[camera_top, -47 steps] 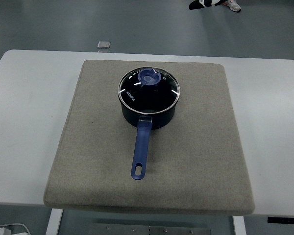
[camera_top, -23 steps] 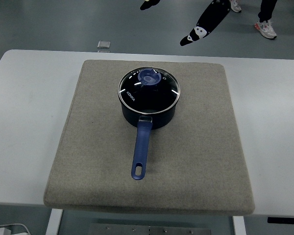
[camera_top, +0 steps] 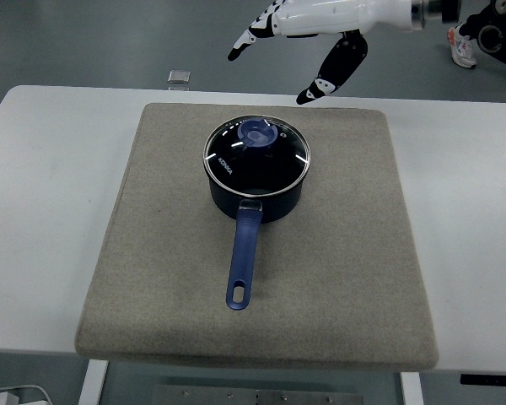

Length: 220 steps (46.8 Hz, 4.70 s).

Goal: Lift the pot lid and place it to the right of the pot.

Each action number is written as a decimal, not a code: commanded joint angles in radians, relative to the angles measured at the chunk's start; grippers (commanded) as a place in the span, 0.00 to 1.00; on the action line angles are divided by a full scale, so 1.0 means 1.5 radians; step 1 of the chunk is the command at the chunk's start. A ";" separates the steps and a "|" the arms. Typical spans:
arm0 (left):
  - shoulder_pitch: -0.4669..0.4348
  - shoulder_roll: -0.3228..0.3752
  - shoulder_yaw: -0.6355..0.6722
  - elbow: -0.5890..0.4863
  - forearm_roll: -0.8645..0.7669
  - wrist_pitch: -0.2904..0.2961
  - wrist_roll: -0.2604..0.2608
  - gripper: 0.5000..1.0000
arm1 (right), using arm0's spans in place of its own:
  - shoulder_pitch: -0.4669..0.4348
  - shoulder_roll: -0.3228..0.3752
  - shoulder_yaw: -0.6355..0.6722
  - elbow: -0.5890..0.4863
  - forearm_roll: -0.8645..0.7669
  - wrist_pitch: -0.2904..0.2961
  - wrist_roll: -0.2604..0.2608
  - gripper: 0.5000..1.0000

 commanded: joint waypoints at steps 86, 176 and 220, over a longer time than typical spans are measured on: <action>0.000 0.000 0.000 0.000 0.000 0.000 0.000 1.00 | -0.145 0.119 -0.021 -0.109 -0.121 -0.220 0.000 0.82; 0.000 0.000 0.000 0.000 0.000 0.000 0.000 1.00 | -0.158 0.175 -0.084 -0.191 -0.170 -0.306 0.000 0.81; 0.000 0.000 0.000 0.000 0.000 0.000 0.000 1.00 | -0.125 0.175 -0.128 -0.190 -0.166 -0.297 0.000 0.81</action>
